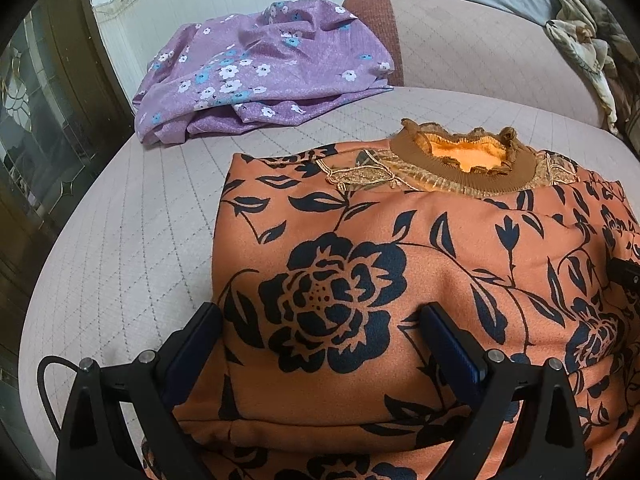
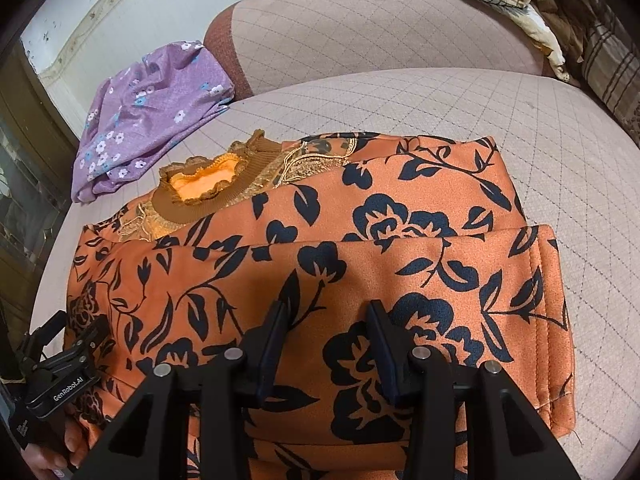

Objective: Fold small clothes

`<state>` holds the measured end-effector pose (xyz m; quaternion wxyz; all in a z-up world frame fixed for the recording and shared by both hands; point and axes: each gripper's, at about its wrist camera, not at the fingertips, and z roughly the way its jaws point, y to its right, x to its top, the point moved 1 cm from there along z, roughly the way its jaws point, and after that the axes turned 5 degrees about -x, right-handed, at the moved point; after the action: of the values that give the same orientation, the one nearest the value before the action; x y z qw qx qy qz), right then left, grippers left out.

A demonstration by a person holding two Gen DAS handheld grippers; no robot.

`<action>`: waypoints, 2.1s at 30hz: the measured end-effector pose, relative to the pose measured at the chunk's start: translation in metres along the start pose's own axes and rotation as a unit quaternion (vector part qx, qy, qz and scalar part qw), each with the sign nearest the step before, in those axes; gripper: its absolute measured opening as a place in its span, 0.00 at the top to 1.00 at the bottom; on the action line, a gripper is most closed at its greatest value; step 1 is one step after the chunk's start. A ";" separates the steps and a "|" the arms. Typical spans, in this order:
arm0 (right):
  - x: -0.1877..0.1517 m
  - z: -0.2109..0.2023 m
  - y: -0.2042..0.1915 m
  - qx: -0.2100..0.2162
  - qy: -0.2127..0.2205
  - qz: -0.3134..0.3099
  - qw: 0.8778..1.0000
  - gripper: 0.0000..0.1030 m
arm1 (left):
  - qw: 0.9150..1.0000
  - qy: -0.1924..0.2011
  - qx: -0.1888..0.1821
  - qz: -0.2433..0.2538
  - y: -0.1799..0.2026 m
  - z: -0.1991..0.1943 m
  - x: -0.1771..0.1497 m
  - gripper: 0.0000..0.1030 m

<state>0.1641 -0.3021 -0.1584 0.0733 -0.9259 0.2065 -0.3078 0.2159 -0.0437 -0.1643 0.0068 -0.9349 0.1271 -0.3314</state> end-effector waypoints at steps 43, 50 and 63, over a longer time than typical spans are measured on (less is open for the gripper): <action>-0.015 -0.008 -0.003 -0.005 0.014 -0.008 1.000 0.49 | 0.999 -0.035 -0.025 -0.024 -0.007 -0.001 -0.007 0.00; -0.021 -0.039 0.019 0.045 0.036 0.042 0.997 0.50 | 1.000 -0.007 -0.011 -0.008 -0.009 -0.029 -0.012 0.00; -0.025 -0.065 0.087 0.014 0.014 0.122 0.992 0.50 | 1.000 -0.012 -0.005 0.000 -0.013 -0.036 -0.011 0.00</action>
<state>0.0771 -0.3706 -0.1427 0.1206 -0.8881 0.3148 -0.3125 0.1882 -0.0260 -0.1418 0.0040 -0.9386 0.1290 -0.3199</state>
